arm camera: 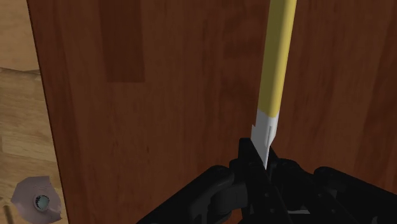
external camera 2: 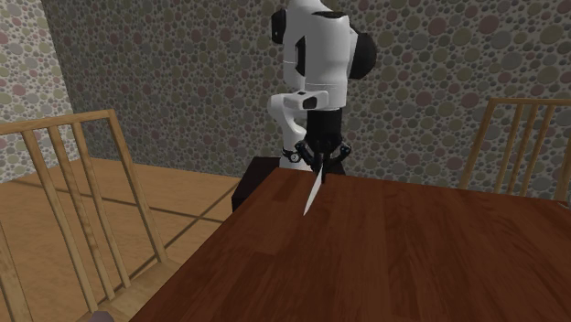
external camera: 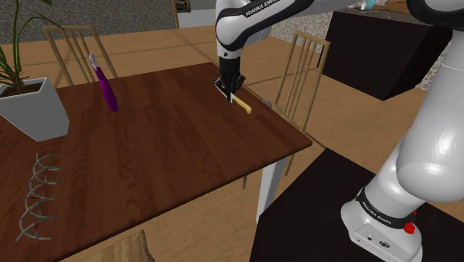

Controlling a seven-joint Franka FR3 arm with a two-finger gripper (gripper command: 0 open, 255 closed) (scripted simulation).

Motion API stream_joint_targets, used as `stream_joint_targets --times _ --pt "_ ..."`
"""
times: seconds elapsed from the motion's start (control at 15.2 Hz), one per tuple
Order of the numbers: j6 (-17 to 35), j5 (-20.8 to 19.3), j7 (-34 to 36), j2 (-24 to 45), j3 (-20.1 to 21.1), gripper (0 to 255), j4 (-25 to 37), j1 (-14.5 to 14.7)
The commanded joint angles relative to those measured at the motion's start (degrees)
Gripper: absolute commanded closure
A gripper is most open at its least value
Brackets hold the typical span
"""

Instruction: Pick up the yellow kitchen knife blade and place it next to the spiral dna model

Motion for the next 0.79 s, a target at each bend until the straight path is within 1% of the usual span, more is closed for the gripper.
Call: stream_joint_targets --times 0.0,0.4,0.73 --pt "-1.69 0.03 0.01 -0.35 0.02 255 1.32 0.01" --pt "-6.0 0.12 -0.03 -1.52 0.03 255 4.46 -0.01" --pt "-6.32 -0.33 6.52 -0.39 2.71 255 5.93 3.75"
